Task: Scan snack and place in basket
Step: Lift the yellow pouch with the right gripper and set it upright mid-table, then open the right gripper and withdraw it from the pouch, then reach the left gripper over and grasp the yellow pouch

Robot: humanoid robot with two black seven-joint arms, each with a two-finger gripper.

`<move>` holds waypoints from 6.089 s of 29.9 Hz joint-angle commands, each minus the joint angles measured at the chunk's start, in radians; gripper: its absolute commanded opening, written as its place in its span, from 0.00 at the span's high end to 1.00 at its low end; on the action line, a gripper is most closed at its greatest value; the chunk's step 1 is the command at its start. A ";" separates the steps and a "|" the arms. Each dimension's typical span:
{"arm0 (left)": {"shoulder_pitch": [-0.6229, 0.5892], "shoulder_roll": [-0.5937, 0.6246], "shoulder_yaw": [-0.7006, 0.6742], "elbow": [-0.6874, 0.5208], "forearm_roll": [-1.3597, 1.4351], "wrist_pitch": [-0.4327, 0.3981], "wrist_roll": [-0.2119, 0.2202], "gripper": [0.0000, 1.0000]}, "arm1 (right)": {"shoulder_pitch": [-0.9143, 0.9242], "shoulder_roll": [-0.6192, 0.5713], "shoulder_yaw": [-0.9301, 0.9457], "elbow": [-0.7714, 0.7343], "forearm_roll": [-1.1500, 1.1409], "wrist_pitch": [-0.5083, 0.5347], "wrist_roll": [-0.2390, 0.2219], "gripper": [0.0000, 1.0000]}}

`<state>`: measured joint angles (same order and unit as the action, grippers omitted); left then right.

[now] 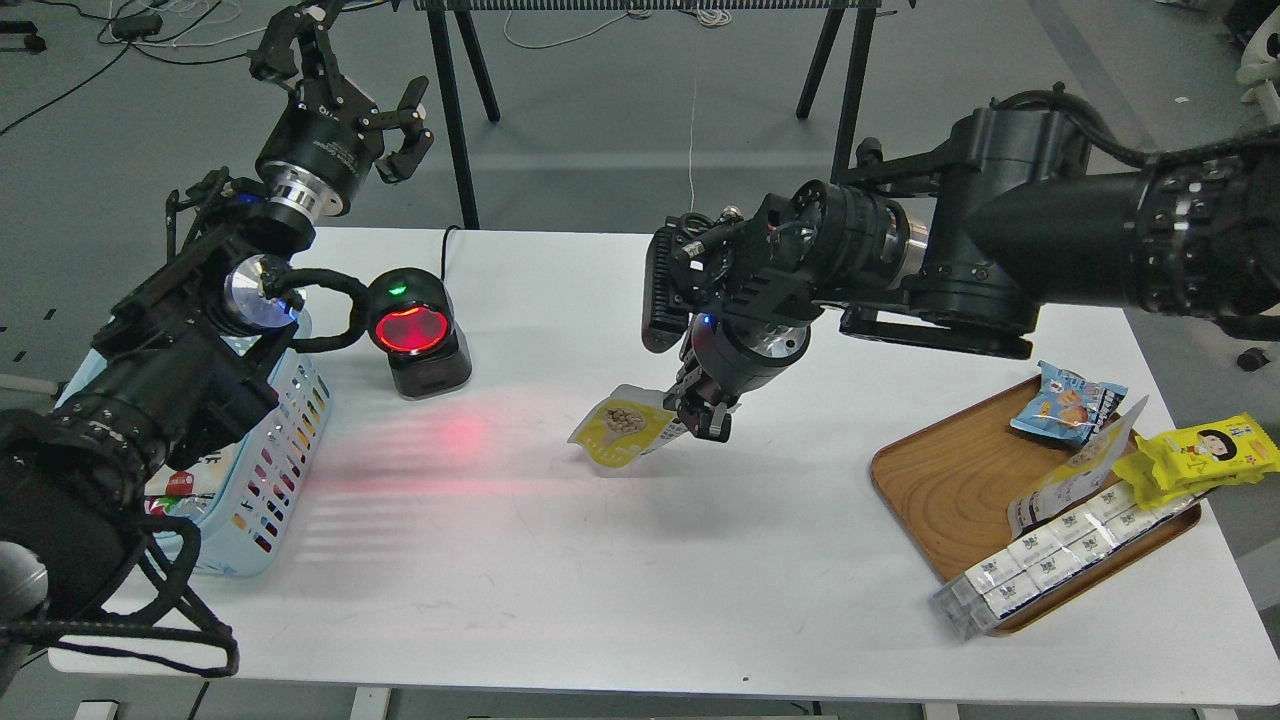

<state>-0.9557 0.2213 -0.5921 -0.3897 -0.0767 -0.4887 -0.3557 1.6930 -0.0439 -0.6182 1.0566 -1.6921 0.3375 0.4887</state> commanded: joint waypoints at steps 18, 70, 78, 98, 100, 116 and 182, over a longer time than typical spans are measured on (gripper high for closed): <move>0.002 -0.005 -0.002 0.000 0.000 0.000 -0.006 0.01 | 0.011 0.006 0.000 -0.001 0.000 0.000 0.000 1.00; -0.120 0.012 0.077 -0.011 0.187 0.000 0.003 0.01 | -0.038 -0.470 0.399 0.029 0.382 0.028 0.000 0.03; -0.133 0.033 0.225 -0.150 0.333 0.000 0.003 0.01 | -0.240 -0.688 0.563 0.028 0.713 0.026 0.000 0.03; -0.374 0.228 0.265 -0.768 1.299 0.000 0.001 0.01 | -0.565 -0.887 0.606 -0.036 1.822 0.107 0.000 0.01; -0.400 0.231 0.267 -0.849 1.368 0.000 0.004 0.01 | -0.604 -0.886 0.609 -0.043 1.868 0.151 0.000 0.01; -0.305 0.103 0.313 -0.930 2.071 0.000 -0.002 0.05 | -0.852 -0.788 0.713 -0.207 2.405 0.151 0.000 0.01; -0.248 0.064 0.621 -0.744 2.258 0.105 -0.008 0.97 | -0.857 -0.743 0.862 -0.311 2.272 0.151 0.000 0.01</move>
<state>-1.2042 0.2718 0.0389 -1.1095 2.1816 -0.3880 -0.3627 0.8376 -0.7822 0.2443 0.7470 0.5798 0.4887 0.4887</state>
